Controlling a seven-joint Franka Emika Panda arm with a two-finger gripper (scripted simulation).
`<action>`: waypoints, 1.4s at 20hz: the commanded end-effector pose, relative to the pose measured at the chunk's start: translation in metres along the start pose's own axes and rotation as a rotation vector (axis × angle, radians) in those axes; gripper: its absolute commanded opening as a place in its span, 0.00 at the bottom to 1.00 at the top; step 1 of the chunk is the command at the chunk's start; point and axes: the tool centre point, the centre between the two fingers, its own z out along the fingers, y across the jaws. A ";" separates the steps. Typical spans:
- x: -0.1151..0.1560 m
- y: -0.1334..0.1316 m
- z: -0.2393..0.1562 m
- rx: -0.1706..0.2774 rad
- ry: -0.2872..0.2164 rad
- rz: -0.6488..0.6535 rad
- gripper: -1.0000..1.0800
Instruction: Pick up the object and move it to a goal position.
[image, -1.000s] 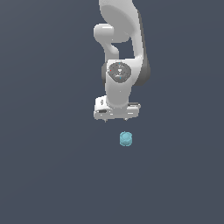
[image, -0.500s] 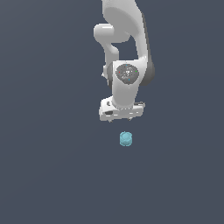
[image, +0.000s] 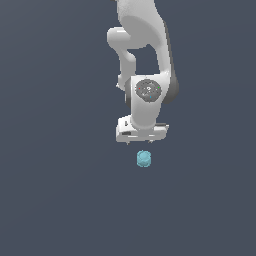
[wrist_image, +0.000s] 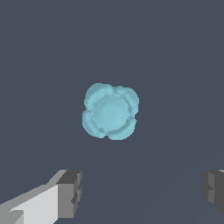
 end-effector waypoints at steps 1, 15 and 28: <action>0.010 -0.005 0.006 0.002 0.016 0.034 0.96; 0.044 -0.022 0.027 0.011 0.071 0.153 0.96; 0.045 -0.022 0.071 0.011 0.071 0.152 0.96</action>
